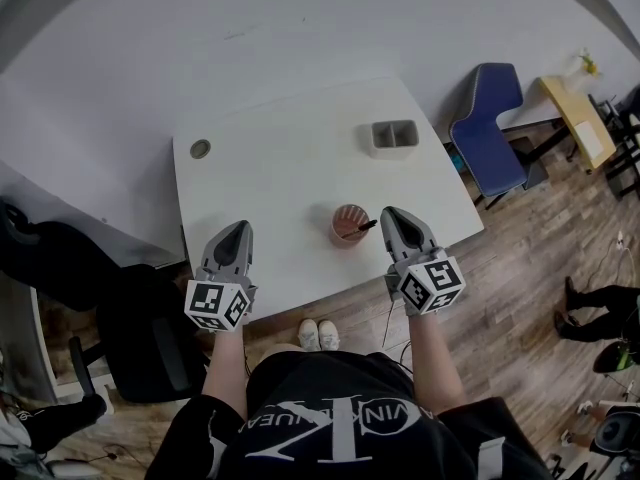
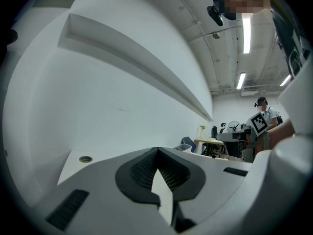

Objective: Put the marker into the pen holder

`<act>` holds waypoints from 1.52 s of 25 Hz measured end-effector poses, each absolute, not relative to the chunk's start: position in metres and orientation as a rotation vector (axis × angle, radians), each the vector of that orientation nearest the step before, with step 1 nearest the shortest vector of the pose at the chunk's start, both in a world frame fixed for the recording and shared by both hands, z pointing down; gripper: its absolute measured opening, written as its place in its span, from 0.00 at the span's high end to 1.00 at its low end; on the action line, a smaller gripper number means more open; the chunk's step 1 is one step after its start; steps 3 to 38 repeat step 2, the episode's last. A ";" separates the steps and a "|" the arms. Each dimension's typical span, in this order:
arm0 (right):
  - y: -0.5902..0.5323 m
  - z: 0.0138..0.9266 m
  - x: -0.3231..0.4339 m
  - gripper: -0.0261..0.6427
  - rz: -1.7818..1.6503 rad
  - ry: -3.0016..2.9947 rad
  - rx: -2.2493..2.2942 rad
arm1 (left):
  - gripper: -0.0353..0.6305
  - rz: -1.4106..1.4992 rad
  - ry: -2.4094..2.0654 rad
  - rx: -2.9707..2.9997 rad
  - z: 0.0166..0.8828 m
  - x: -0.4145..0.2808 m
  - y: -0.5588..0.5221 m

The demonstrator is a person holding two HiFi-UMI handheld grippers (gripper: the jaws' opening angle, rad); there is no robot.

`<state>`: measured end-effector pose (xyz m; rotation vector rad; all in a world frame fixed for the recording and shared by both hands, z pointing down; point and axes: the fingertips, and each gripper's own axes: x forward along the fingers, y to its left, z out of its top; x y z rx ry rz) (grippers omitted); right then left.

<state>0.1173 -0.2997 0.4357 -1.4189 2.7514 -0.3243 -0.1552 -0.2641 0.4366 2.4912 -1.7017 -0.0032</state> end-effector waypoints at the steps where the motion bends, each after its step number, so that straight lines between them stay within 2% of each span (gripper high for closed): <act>1: -0.300 0.436 0.117 0.92 -0.327 2.751 -1.419 | 0.93 -0.001 -1.701 2.491 0.437 -0.155 -0.264; 38: -0.300 0.437 0.117 0.92 -0.330 2.751 -1.420 | 0.93 0.002 -1.700 2.492 0.438 -0.155 -0.264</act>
